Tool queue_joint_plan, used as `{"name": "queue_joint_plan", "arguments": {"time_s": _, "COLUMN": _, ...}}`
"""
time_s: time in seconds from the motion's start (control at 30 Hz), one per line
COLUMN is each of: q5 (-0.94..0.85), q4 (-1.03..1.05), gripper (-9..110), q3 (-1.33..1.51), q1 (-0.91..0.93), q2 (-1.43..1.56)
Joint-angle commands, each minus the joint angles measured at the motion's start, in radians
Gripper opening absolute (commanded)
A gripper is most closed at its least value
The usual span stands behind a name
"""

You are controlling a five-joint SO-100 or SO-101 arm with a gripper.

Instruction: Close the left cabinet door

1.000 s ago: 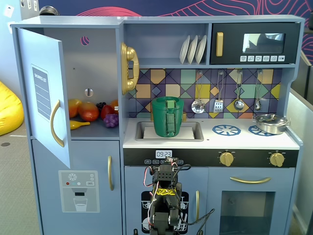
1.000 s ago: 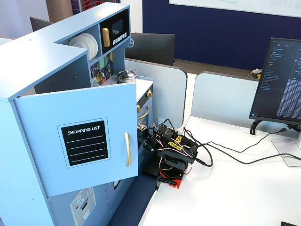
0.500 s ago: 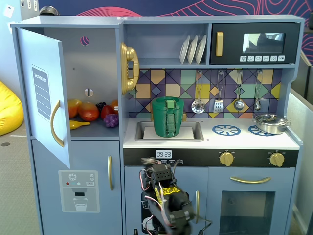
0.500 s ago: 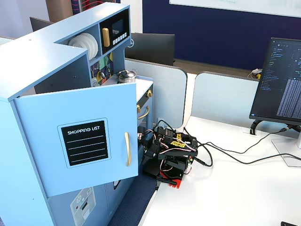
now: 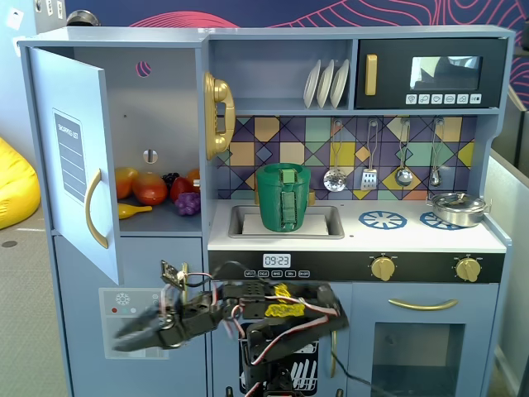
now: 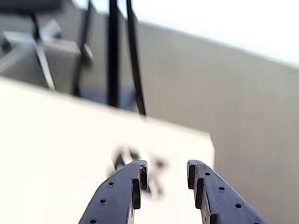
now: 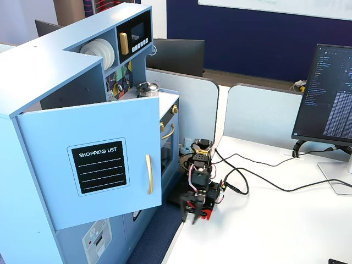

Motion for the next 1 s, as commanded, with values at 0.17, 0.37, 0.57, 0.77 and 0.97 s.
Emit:
{"name": "queue_joint_plan", "arguments": {"time_s": 0.17, "q5": -0.184, "q4": -0.431, "gripper": 0, "q3": -0.566, "q1": -0.011, "q2": -0.600}}
{"name": "queue_joint_plan", "arguments": {"time_s": 0.37, "q5": -0.244, "q4": -0.443, "gripper": 0, "q3": -0.842, "q1": 0.054, "q2": -0.850}}
{"name": "queue_joint_plan", "arguments": {"time_s": 0.57, "q5": -0.252, "q4": -0.437, "gripper": 0, "q3": -0.923, "q1": 0.138, "q2": -0.923}}
{"name": "queue_joint_plan", "arguments": {"time_s": 0.77, "q5": -0.230, "q4": -0.448, "gripper": 0, "q3": -0.881, "q1": 0.178, "q2": -0.899}}
{"name": "queue_joint_plan", "arguments": {"time_s": 0.97, "q5": -0.221, "q4": -0.486, "gripper": 0, "q3": -0.750, "q1": 0.250, "q2": -0.808}}
